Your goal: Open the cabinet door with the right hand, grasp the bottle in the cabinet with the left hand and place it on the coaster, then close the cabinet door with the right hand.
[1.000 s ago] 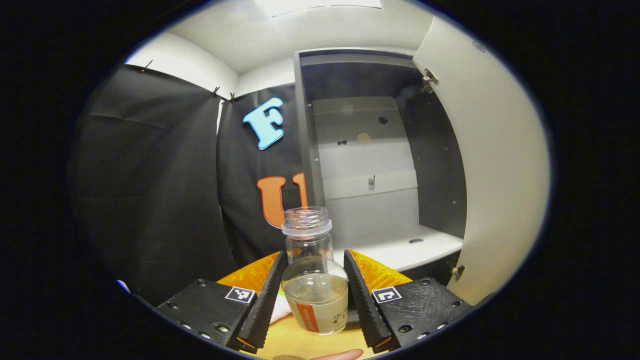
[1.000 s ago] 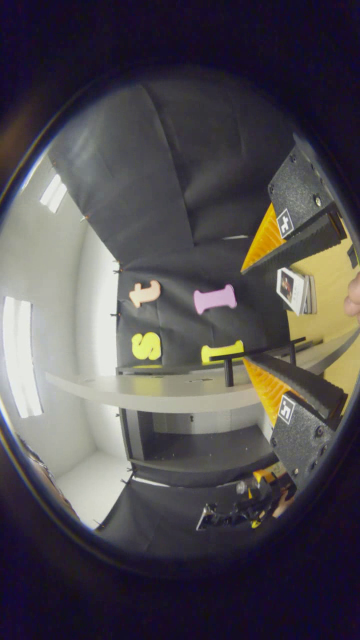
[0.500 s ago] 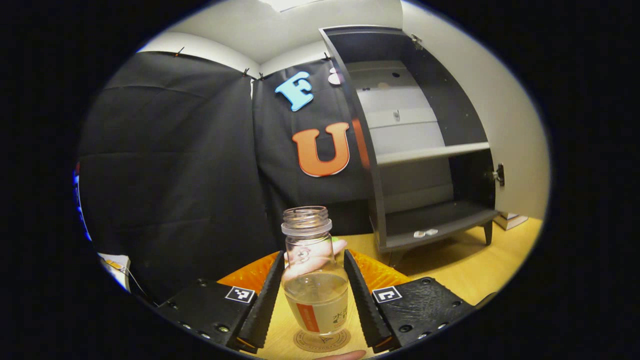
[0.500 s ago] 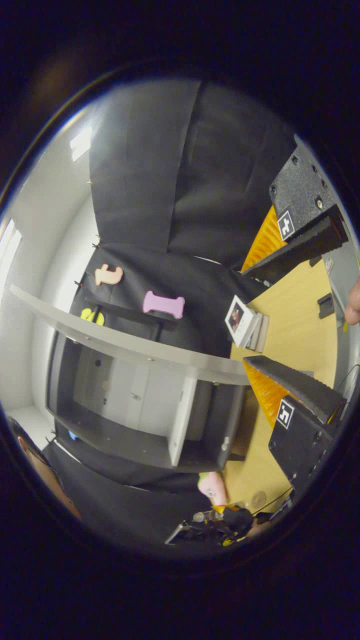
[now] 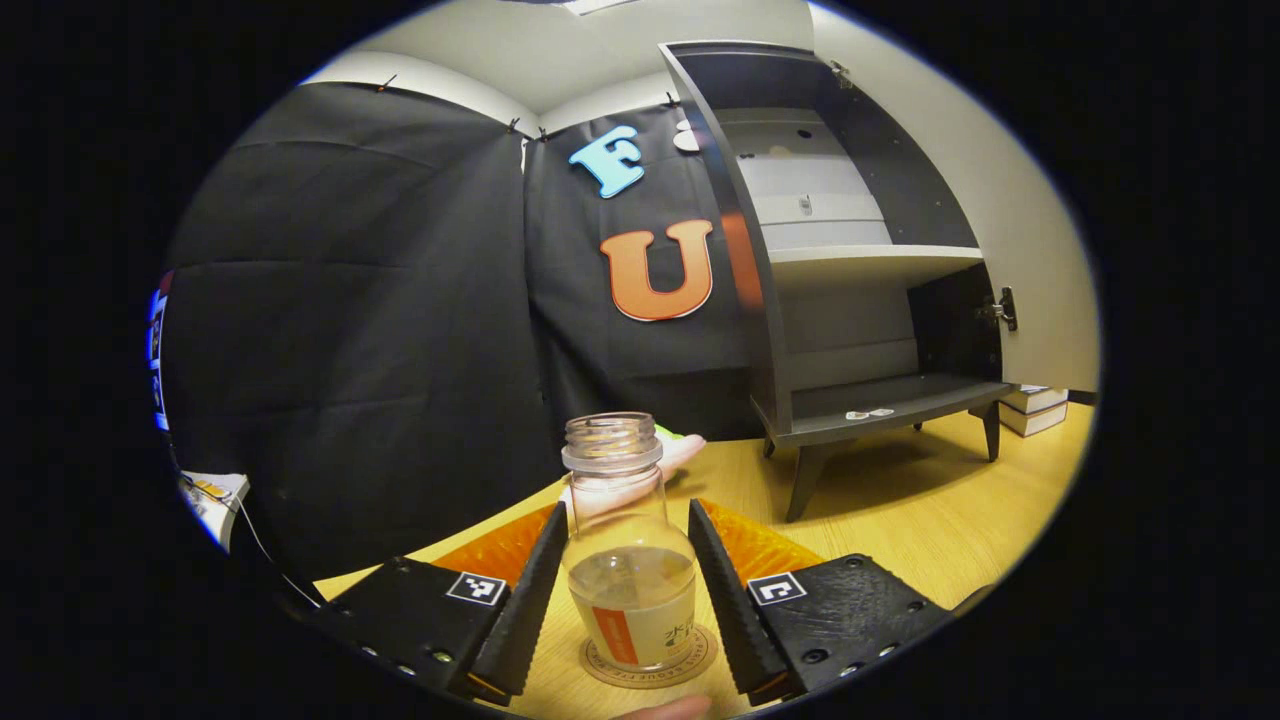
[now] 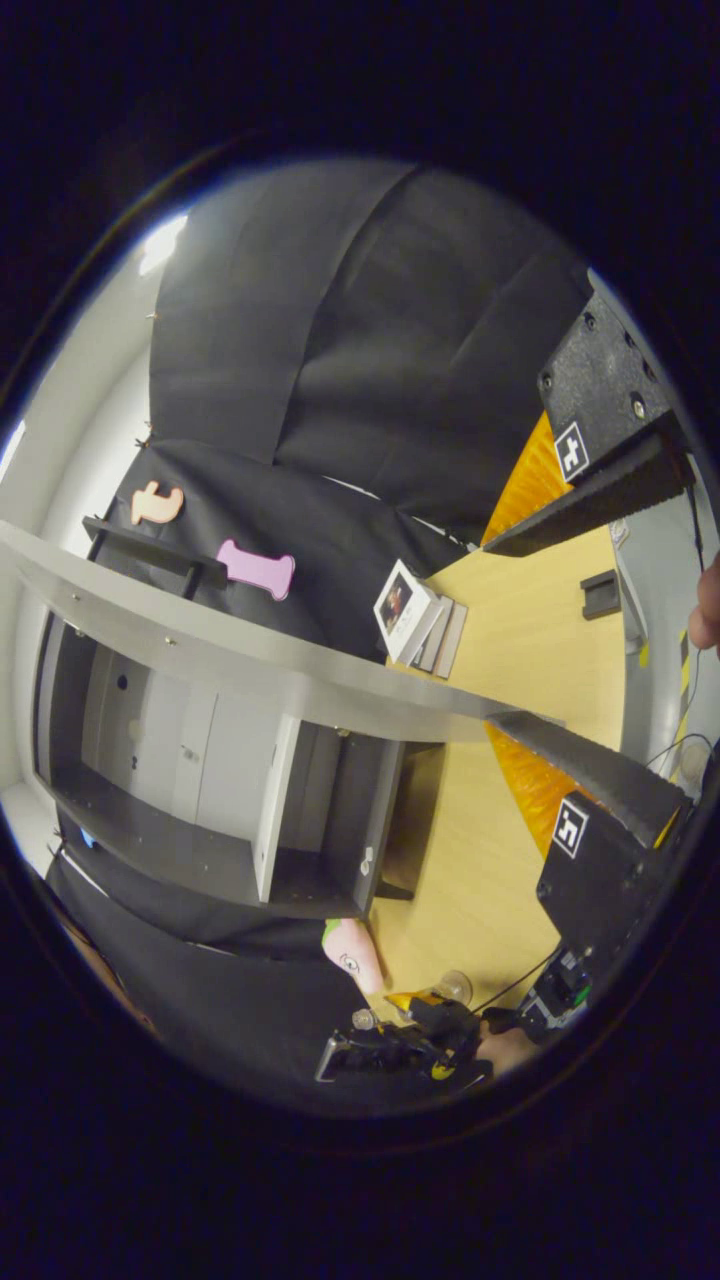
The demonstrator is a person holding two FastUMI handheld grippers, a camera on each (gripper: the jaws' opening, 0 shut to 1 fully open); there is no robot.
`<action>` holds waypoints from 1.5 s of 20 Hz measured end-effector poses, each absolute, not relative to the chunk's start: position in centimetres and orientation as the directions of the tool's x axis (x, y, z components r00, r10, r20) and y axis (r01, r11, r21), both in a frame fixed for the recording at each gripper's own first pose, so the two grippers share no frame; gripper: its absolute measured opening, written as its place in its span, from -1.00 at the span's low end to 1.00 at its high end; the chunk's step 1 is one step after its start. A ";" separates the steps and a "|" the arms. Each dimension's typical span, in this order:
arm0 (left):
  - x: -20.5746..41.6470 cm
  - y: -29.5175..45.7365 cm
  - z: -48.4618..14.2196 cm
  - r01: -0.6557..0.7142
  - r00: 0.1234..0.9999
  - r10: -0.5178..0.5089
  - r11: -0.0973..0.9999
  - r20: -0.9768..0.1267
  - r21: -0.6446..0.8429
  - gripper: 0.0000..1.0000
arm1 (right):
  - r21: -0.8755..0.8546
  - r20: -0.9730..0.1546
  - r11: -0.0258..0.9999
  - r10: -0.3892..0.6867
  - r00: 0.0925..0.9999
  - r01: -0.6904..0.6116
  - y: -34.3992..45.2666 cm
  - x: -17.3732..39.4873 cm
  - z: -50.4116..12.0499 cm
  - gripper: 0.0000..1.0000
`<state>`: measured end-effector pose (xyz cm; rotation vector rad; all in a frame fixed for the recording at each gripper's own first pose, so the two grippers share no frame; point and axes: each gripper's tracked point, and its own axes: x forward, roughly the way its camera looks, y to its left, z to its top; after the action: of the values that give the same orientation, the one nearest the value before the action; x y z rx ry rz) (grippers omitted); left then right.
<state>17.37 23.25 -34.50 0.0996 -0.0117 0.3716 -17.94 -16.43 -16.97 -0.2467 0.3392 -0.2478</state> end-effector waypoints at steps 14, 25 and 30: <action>18.6 24.1 -33.6 -0.387 0.922 0.383 0.919 0.062 0.077 0.94 | -0.235 -0.444 0.960 -0.245 0.862 0.152 -16.4 -17.7 -20.5 0.99; 17.5 24.2 -25.7 -0.409 0.911 0.392 0.900 0.130 0.150 0.94 | -0.158 -0.405 0.969 -0.241 0.882 0.193 -16.7 -17.3 -20.0 0.99; 14.9 24.3 -19.6 -0.441 0.896 0.419 0.880 0.148 0.175 0.92 | -0.078 -0.381 0.972 -0.236 0.894 0.223 -16.9 -16.6 -19.9 0.99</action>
<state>14.92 24.28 -19.58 0.2068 -0.1065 0.4492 -16.61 -16.94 -19.94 -0.0322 0.3985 -0.2382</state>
